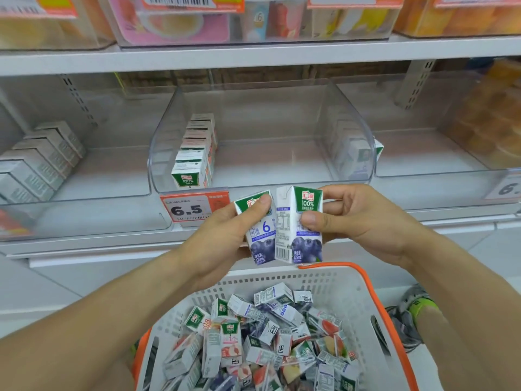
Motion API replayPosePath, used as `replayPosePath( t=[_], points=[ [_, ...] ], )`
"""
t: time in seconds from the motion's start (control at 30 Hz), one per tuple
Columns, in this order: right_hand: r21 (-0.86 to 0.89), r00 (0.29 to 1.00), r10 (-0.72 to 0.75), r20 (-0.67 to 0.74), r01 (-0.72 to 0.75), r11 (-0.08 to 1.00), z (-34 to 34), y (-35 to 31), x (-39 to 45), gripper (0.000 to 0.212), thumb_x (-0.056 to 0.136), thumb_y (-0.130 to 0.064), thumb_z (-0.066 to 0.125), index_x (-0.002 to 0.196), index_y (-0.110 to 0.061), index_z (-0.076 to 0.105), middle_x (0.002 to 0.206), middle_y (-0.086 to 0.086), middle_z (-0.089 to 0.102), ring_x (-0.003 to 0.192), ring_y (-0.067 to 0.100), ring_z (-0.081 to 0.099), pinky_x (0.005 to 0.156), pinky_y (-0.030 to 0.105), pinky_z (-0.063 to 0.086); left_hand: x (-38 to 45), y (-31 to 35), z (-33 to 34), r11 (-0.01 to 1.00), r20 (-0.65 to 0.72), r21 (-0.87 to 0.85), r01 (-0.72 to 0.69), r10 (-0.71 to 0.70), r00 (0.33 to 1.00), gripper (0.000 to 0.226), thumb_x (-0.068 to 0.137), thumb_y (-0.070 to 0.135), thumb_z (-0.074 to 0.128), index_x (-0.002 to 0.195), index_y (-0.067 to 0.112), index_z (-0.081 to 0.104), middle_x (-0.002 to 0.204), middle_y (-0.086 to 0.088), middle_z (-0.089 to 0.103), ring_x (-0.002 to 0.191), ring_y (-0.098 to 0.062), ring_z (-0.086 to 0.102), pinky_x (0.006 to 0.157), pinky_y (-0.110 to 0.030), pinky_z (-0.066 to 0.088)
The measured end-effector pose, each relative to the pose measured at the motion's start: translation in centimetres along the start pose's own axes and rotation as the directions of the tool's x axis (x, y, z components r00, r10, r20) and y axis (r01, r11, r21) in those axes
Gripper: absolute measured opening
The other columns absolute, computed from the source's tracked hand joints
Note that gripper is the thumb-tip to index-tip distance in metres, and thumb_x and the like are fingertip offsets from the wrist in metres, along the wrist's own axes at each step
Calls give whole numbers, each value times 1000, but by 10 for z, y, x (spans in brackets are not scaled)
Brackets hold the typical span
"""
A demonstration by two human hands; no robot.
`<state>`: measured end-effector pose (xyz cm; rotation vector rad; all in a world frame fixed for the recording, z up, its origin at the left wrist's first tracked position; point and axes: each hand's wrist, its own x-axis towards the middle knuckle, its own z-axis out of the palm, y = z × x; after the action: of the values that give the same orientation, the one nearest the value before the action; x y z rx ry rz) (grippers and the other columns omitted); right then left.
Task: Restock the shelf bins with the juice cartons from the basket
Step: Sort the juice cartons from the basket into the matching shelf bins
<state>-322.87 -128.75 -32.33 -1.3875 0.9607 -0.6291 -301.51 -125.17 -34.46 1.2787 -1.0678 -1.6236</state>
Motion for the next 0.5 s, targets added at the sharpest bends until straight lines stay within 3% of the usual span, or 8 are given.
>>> replayPosePath(
  t=[0.1, 0.23, 0.37, 0.43, 0.5],
  points=[
    [-10, 999, -10, -44, 9, 1000, 4, -1, -1, 45, 67, -22, 80, 107, -4, 69, 94, 19, 76, 83, 32, 72, 64, 26, 57, 0, -1, 5, 997, 61, -47, 57, -55, 997, 45, 101, 43, 40, 130, 15, 60, 119, -11, 72, 111, -30, 68, 95, -46, 55],
    [-73, 995, -25, -96, 18, 997, 6, 0, -1, 40, 66, -29, 82, 101, -10, 77, 95, 12, 77, 78, 25, 70, 62, 25, 54, -1, 1, 7, 987, 177, -93, 133, -115, 978, 56, 102, 54, 28, 137, 21, 56, 128, -11, 66, 121, -33, 61, 95, -46, 51],
    [-92, 995, -40, -91, 32, 995, 11, -1, -3, 36, 68, -34, 80, 97, -13, 79, 89, 11, 77, 67, 16, 62, 62, 23, 51, 0, -4, 10, 997, 193, -55, 62, -51, 980, 53, 88, 39, 68, 130, 14, 49, 116, -8, 73, 106, -27, 70, 92, -48, 54],
    [-98, 997, -36, -72, 29, 995, 13, -2, -4, 26, 76, -26, 79, 98, -12, 78, 88, 11, 77, 69, 16, 65, 61, 21, 52, 0, -8, 10, 1000, 191, 16, 17, -20, 981, 56, 82, 23, 77, 126, 13, 45, 112, -12, 73, 104, -29, 70, 96, -50, 53],
    [-79, 997, -10, -70, 5, 997, 12, -1, -4, 18, 82, -15, 76, 100, -8, 77, 89, 9, 78, 77, 19, 71, 67, 24, 58, 1, -12, 9, 995, 166, 103, -9, -8, 986, 70, 71, 21, 83, 128, 13, 43, 120, -20, 67, 109, -36, 67, 97, -57, 50]
  ],
)
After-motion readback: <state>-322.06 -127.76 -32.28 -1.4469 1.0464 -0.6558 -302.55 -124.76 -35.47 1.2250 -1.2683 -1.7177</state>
